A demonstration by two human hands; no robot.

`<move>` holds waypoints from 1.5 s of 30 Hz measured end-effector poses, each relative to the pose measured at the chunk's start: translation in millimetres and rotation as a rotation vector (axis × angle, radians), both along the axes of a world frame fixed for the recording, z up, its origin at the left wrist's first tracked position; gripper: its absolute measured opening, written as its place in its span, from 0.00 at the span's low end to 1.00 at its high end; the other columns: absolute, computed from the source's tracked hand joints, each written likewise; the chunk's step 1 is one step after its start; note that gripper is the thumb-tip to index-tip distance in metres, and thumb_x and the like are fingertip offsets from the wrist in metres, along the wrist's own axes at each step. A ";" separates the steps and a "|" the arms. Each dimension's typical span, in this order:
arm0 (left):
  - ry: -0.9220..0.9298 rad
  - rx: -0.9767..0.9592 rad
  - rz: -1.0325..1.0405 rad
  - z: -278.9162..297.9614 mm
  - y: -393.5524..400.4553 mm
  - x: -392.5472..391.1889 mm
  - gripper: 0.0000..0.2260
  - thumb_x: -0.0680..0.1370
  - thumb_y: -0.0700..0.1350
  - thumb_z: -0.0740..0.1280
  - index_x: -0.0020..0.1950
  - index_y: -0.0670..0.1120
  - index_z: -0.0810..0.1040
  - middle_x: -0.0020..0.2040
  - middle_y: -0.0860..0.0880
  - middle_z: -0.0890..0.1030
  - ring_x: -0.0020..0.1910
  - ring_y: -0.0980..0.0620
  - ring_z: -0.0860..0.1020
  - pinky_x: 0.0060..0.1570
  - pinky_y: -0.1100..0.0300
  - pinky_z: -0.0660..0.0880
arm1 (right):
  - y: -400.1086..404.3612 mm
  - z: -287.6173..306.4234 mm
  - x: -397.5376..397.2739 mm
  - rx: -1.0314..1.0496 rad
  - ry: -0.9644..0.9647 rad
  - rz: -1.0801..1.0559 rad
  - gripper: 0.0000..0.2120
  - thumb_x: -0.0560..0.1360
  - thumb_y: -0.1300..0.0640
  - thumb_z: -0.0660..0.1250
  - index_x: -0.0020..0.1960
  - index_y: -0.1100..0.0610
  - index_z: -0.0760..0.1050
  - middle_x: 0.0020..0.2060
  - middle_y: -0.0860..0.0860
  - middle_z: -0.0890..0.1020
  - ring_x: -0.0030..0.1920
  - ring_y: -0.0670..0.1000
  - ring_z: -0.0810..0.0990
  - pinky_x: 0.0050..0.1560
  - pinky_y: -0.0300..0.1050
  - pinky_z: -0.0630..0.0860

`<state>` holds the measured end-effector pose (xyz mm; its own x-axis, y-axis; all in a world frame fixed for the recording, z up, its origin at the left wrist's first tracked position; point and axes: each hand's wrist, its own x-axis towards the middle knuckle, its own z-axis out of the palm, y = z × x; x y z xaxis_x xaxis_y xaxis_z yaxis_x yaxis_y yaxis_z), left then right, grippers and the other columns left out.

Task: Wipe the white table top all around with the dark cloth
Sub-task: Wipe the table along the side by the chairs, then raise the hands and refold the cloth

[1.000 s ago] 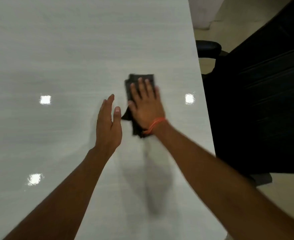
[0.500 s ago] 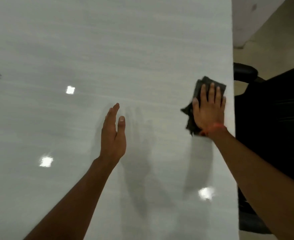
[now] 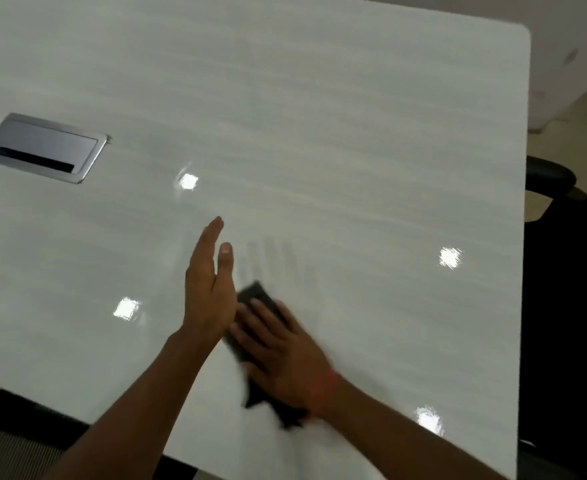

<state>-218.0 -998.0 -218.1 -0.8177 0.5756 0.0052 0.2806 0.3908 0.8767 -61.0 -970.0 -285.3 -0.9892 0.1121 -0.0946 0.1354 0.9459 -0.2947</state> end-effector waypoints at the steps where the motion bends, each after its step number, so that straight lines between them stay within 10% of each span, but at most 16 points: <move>1: 0.001 0.002 -0.044 6.4 -9.5 -0.6 0.21 0.84 0.52 0.54 0.76 0.47 0.67 0.75 0.53 0.69 0.75 0.58 0.64 0.76 0.59 0.60 | 10.9 1.1 38.6 0.011 -0.015 -0.082 0.28 0.82 0.44 0.54 0.80 0.52 0.57 0.80 0.54 0.56 0.80 0.57 0.48 0.76 0.62 0.54; 6: -0.110 -0.084 -0.081 -12.2 -6.8 24.5 0.25 0.82 0.57 0.52 0.77 0.50 0.65 0.77 0.52 0.67 0.78 0.54 0.62 0.77 0.47 0.60 | 128.0 9.0 146.1 0.128 -0.131 -0.659 0.31 0.82 0.40 0.41 0.80 0.54 0.56 0.80 0.57 0.55 0.79 0.59 0.54 0.75 0.64 0.57; 10: -0.141 -0.074 -0.112 -28.0 -10.1 32.5 0.25 0.82 0.58 0.51 0.78 0.51 0.64 0.77 0.53 0.66 0.78 0.55 0.61 0.77 0.47 0.60 | 214.8 5.4 65.5 0.133 -0.125 -0.898 0.36 0.79 0.38 0.37 0.81 0.55 0.53 0.79 0.60 0.55 0.79 0.61 0.52 0.77 0.64 0.49; 14: -0.132 -0.060 -0.145 -30.5 -7.5 48.1 0.24 0.82 0.56 0.52 0.78 0.50 0.65 0.77 0.53 0.67 0.78 0.55 0.61 0.77 0.47 0.60 | 184.6 -3.3 -27.9 0.146 -0.076 -0.745 0.34 0.79 0.41 0.41 0.80 0.56 0.55 0.79 0.60 0.56 0.79 0.63 0.53 0.77 0.63 0.49; 19: -0.121 -0.029 -0.224 -23.9 7.5 75.8 0.23 0.83 0.57 0.52 0.77 0.52 0.64 0.77 0.54 0.67 0.77 0.55 0.61 0.77 0.45 0.60 | 112.4 4.5 41.6 0.081 -0.060 -0.425 0.29 0.83 0.42 0.46 0.81 0.51 0.49 0.81 0.54 0.50 0.81 0.55 0.45 0.78 0.61 0.44; 25: -0.112 -0.034 -0.354 -22.6 75.9 97.8 0.27 0.80 0.62 0.51 0.77 0.54 0.64 0.77 0.53 0.67 0.78 0.54 0.61 0.76 0.46 0.60 | 233.5 5.3 131.3 0.116 -0.112 -0.764 0.32 0.79 0.39 0.43 0.81 0.51 0.53 0.80 0.53 0.53 0.80 0.57 0.51 0.77 0.59 0.48; 37: -0.119 0.008 -0.473 -8.9 201.1 106.0 0.24 0.84 0.55 0.54 0.80 0.52 0.58 0.79 0.53 0.63 0.78 0.54 0.59 0.77 0.49 0.58 | 374.7 -2.7 49.8 0.104 -0.085 -0.872 0.28 0.84 0.42 0.44 0.81 0.49 0.45 0.81 0.53 0.46 0.80 0.56 0.43 0.77 0.62 0.40; 45: -0.106 0.167 -0.455 73.9 185.1 123.9 0.22 0.83 0.52 0.60 0.77 0.53 0.64 0.72 0.52 0.72 0.71 0.54 0.70 0.71 0.54 0.68 | 293.0 101.2 87.7 -0.534 0.808 -1.150 0.23 0.79 0.56 0.68 0.72 0.55 0.68 0.70 0.52 0.72 0.67 0.52 0.72 0.68 0.44 0.70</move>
